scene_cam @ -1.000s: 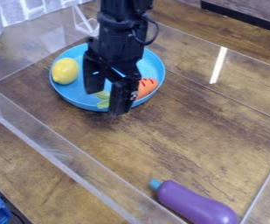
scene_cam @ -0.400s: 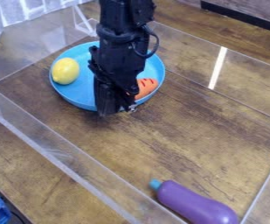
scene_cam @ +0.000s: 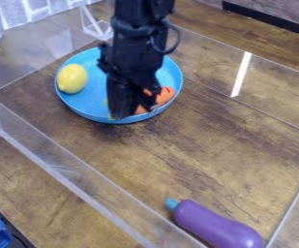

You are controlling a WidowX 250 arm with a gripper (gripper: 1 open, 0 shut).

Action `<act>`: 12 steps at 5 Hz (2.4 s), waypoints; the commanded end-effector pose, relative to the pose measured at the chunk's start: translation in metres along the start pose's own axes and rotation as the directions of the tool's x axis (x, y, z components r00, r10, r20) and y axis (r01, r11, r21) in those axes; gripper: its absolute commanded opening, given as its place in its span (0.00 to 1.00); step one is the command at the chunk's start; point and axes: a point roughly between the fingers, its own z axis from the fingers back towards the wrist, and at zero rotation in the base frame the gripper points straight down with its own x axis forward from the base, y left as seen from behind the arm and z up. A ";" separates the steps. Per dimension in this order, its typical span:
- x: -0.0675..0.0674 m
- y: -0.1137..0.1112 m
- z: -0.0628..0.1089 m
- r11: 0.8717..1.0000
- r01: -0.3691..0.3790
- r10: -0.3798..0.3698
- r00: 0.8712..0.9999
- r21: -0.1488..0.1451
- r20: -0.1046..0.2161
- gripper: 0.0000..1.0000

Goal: Remove the carrot from the blue tray and put it on the table

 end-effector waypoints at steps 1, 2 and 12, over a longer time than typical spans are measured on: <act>0.010 0.009 0.027 1.000 0.008 -0.009 0.998 0.023 0.069 0.00; 0.011 0.020 0.034 0.999 0.020 -0.022 0.996 0.029 0.085 0.00; 0.063 0.025 0.039 0.944 0.321 -0.329 0.936 0.078 0.123 1.00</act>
